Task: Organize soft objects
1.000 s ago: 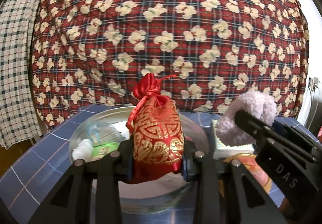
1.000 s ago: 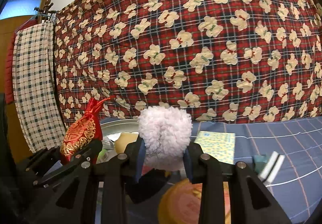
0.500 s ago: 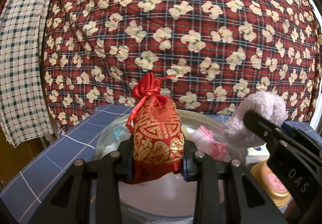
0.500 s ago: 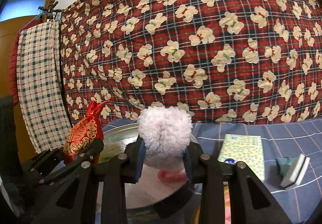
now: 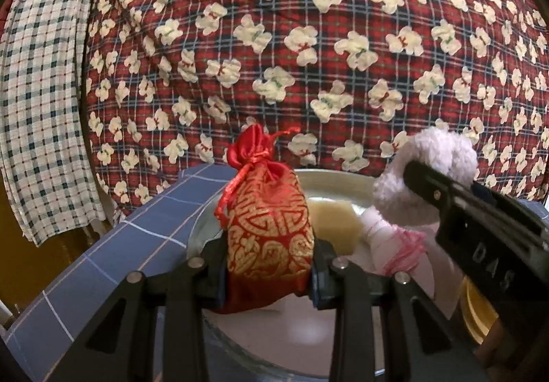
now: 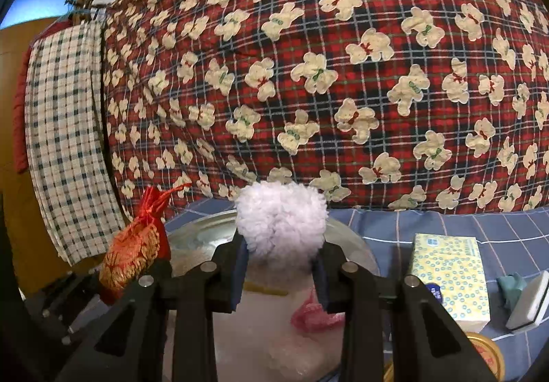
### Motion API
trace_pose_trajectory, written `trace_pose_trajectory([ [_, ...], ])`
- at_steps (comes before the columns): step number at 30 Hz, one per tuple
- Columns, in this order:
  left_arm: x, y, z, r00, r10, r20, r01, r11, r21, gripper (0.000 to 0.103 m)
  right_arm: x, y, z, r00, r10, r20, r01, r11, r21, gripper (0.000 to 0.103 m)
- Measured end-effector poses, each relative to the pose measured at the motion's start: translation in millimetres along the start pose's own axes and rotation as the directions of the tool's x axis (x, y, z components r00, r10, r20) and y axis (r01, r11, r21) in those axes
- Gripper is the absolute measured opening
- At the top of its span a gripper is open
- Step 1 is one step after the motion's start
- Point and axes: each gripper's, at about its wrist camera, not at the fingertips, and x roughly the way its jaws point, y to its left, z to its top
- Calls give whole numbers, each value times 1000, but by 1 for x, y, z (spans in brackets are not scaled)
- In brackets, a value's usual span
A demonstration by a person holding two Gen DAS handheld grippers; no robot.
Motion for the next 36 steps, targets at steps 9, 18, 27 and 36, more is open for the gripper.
trace_pose_trajectory([
  [9, 5, -5, -4, 999, 20, -25, -19, 999, 40, 33, 9, -7, -6, 999, -23, -43, 22, 1000, -16, 36],
  [18, 6, -6, -5, 999, 22, -29, -21, 999, 47, 33, 18, -9, -10, 995, -13, -95, 13, 1000, -7, 36],
  [27, 10, -8, -5, 999, 23, -46, -21, 998, 56, 33, 28, -5, -15, 990, -11, -139, 6, 999, -31, 36],
  [36, 12, -7, -6, 998, 27, -57, -24, 998, 51, 33, 34, -4, -17, 987, 0, -163, -7, 999, -38, 36],
])
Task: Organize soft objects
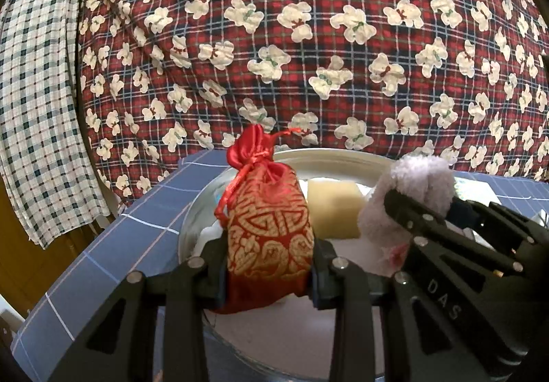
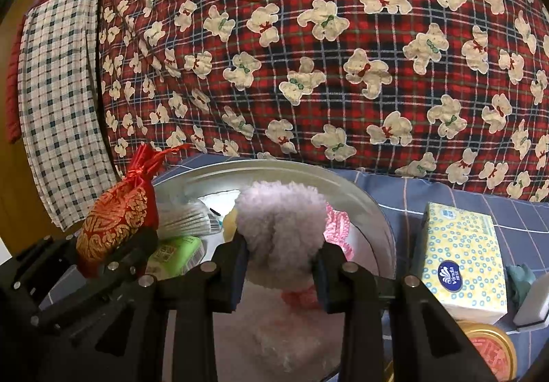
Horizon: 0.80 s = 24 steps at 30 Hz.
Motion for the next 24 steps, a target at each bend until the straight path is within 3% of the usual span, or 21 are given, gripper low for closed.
trace_pose_trajectory([
  [9, 1, 1, 0, 1000, 2, -4, -2, 1000, -5, 33, 4, -1, -1, 999, 34, -14, -34, 999, 6, 37],
  [14, 3, 6, 0, 1000, 10, -14, -11, 1000, -26, 33, 12, -3, -3, 996, 68, -61, -66, 997, 28, 48],
  [17, 2, 8, -1, 1000, 24, -11, -24, 999, -32, 39, 7, -8, -1, 996, 74, -41, -72, 996, 53, 52],
  [19, -1, 9, -1, 1000, 30, 3, -30, 999, -35, 44, 2, -10, 2, 997, 77, -15, -76, 996, 57, 53],
  [20, -2, 9, -1, 999, 33, 11, -32, 999, -37, 55, -3, -12, 3, 997, 76, 8, -77, 995, 63, 56],
  [21, -4, 9, -1, 999, 36, 19, -35, 999, -38, 73, -10, -15, 4, 995, 92, 39, -95, 992, 78, 72],
  [23, -10, 6, 0, 998, 47, 52, -45, 998, -35, 83, -23, -19, 5, 988, 109, 109, -120, 988, 100, 91],
  [24, -15, 4, -1, 995, 51, 83, -49, 999, -22, 85, -30, -19, 6, 983, 111, 145, -126, 987, 96, 91],
])
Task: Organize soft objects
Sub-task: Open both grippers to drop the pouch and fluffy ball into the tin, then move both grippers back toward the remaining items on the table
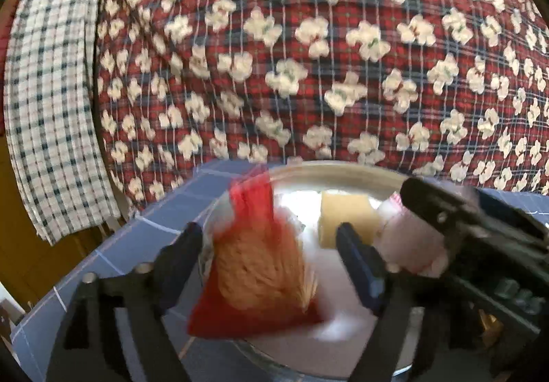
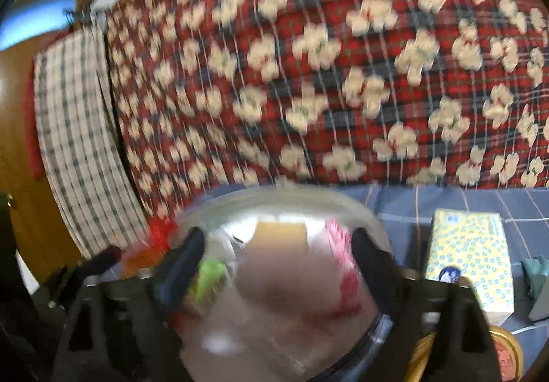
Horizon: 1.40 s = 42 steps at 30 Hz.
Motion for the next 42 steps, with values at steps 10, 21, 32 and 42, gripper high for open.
trace_pose_trajectory([
  [10, -9, -6, 4, 999, -10, 47, 9, 1000, 29, 100, -28, -8, 5, 988, -113, 109, 112, 994, 12, 91],
  [21, -11, -5, 2, 999, -8, 45, 8, 1000, -10, 100, -38, -10, -2, 971, -185, 151, 190, 981, -24, 91],
  [32, -17, -6, 1, 999, 3, 48, -2, 1000, -19, 101, -49, -16, -9, 960, -223, 172, 238, 969, -71, 91],
  [42, -32, -20, -6, 998, -6, 57, 6, 1000, -12, 101, -66, -36, -12, 958, -247, 149, 256, 965, -50, 91],
])
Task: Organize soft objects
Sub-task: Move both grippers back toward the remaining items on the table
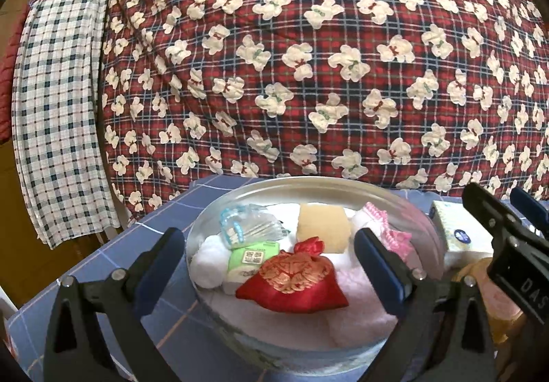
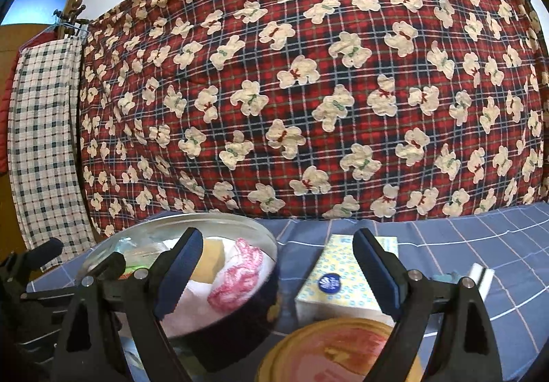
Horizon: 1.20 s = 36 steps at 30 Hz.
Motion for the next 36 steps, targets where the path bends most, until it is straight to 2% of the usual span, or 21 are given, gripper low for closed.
trace_pose_trajectory([
  [7, -10, -18, -2, 999, -36, -15, 36, 999, 5, 101, -8, -17, -2, 999, -17, -28, 17, 1000, -15, 91],
  [16, -31, -47, -6, 996, -85, 10, 85, 996, 16, 101, -30, -45, -3, 998, -60, -6, 60, 997, -43, 91],
  [25, -47, -81, -9, 987, -158, 12, 158, 986, 46, 101, -47, -90, -3, 991, -132, -11, 132, 990, -49, 91],
  [36, -62, -127, -11, 972, -235, 4, 234, 967, 104, 101, -63, -152, -2, 972, -235, -22, 234, 971, -43, 91],
])
